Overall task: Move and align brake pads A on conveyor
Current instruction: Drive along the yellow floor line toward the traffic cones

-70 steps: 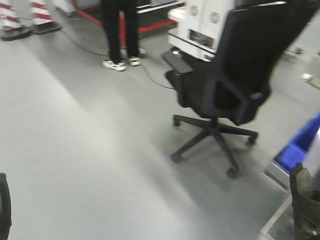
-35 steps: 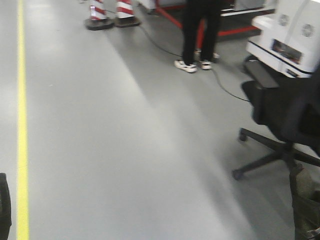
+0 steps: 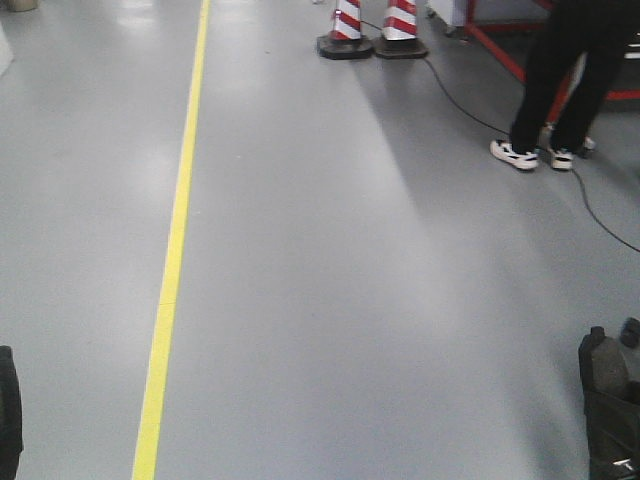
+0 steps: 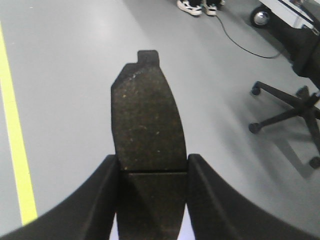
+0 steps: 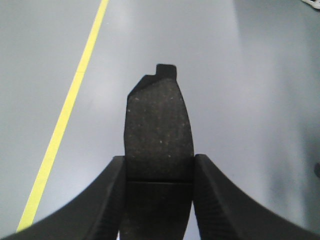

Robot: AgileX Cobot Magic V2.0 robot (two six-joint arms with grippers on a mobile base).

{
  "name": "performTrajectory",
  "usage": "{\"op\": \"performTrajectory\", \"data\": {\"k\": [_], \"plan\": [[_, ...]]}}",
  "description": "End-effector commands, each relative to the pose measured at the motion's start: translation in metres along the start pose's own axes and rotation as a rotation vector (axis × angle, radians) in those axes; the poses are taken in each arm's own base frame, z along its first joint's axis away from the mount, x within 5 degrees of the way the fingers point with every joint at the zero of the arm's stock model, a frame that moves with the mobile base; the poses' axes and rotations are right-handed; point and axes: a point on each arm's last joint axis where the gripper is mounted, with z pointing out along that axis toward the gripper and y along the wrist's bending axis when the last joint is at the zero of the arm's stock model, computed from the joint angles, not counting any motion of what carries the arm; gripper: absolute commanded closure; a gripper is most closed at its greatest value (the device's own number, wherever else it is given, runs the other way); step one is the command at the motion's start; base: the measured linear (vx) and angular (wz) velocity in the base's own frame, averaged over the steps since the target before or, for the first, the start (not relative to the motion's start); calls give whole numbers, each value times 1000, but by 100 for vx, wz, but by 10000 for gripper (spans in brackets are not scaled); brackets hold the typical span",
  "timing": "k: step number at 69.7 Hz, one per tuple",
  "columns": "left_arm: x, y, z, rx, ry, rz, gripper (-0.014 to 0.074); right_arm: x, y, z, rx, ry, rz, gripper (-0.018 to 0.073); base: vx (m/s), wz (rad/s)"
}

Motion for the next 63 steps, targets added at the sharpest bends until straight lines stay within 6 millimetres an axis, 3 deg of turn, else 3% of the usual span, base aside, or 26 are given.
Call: {"op": "performTrajectory", "data": {"k": [1,29,63], "plan": [[-16,-5,-5,44,-109,1,433,-16,1,-4,-10,-111,-19,462,14,37],[-16,-5,-5,44,-109,1,433,-16,1,-4,-10,-110,-19,462,20,21],[-16,-5,-5,43,-108,1,433,-16,1,-4,-10,-110,-19,462,38,-2]]}}
